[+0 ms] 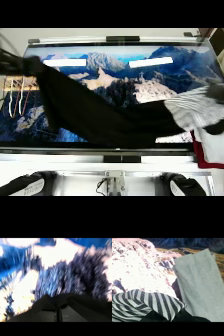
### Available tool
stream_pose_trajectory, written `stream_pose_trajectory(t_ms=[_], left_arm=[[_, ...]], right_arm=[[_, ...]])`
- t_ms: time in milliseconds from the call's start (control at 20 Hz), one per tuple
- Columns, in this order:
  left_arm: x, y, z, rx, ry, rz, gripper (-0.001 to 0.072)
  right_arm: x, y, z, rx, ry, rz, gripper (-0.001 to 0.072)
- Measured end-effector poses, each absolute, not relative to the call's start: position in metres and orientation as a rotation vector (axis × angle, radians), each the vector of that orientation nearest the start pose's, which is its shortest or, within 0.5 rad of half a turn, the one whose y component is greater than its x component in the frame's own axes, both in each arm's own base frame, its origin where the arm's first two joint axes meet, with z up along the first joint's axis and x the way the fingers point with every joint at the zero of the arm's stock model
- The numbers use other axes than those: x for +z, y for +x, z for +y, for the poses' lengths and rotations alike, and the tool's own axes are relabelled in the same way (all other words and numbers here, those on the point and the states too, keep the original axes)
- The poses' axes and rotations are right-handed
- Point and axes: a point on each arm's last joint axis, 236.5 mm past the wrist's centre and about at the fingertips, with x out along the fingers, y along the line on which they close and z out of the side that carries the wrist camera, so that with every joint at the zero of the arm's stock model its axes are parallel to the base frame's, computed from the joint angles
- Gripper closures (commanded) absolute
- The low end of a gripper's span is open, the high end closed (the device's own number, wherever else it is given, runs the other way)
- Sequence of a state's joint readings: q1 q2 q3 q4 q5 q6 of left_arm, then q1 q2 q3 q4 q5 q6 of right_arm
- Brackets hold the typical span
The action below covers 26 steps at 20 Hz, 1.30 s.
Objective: Fold the shirts.
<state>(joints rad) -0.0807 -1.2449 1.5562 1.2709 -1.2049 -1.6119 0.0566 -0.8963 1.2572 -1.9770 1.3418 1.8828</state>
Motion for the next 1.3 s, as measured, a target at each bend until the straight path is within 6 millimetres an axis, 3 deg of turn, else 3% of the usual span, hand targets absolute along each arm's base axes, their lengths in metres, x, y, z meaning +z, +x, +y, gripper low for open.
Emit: stream_pose_trajectory(t_ms=[200, 250, 300, 350, 400, 500, 650, 800, 900, 1100, 1300], left_arm=[[0.094, 0.467, -0.119, -0.282, -0.330, 1.052, 0.0658], [0.079, 0.475, -0.124, -0.287, -0.364, 1.065, 0.0613], [0.065, 0.483, -0.130, -0.291, -0.401, 1.079, 0.0442], [0.051, 0.488, -0.134, -0.294, -0.431, 1.098, 0.0158], [0.042, 0.490, -0.138, -0.296, -0.456, 1.110, 0.0030], [0.032, 0.493, -0.136, -0.296, -0.494, 1.136, 0.0029], [0.038, 0.487, -0.106, -0.282, -0.495, 1.200, 0.0103], [0.049, 0.463, -0.065, -0.231, -0.473, 1.306, 0.0101], [0.058, 0.443, -0.054, -0.219, -0.454, 1.357, 0.0099], [0.053, 0.395, -0.052, -0.193, -0.407, 1.439, 0.0099], [0.009, 0.341, -0.088, -0.228, -0.399, 1.545, 0.0099]], right_arm=[[0.092, 0.392, -0.049, -0.362, 0.073, 0.949, 0.0646], [0.073, 0.405, -0.042, -0.348, 0.097, 0.968, 0.0617], [0.057, 0.416, -0.036, -0.338, 0.123, 0.988, 0.0450], [0.043, 0.426, -0.031, -0.328, 0.141, 1.001, 0.0216], [0.034, 0.433, -0.028, -0.320, 0.152, 1.015, 0.0184], [0.034, 0.444, -0.025, -0.302, 0.137, 1.014, 0.0184], [0.065, 0.448, -0.047, -0.311, 0.068, 1.012, 0.0185], [0.090, 0.426, -0.077, -0.318, 0.075, 1.061, 0.0185], [0.086, 0.400, -0.085, -0.275, 0.139, 1.161, 0.0185], [0.061, 0.359, -0.057, -0.081, 0.292, 1.337, 0.0185], [0.027, 0.337, -0.004, 0.101, 0.378, 1.442, 0.0185]])
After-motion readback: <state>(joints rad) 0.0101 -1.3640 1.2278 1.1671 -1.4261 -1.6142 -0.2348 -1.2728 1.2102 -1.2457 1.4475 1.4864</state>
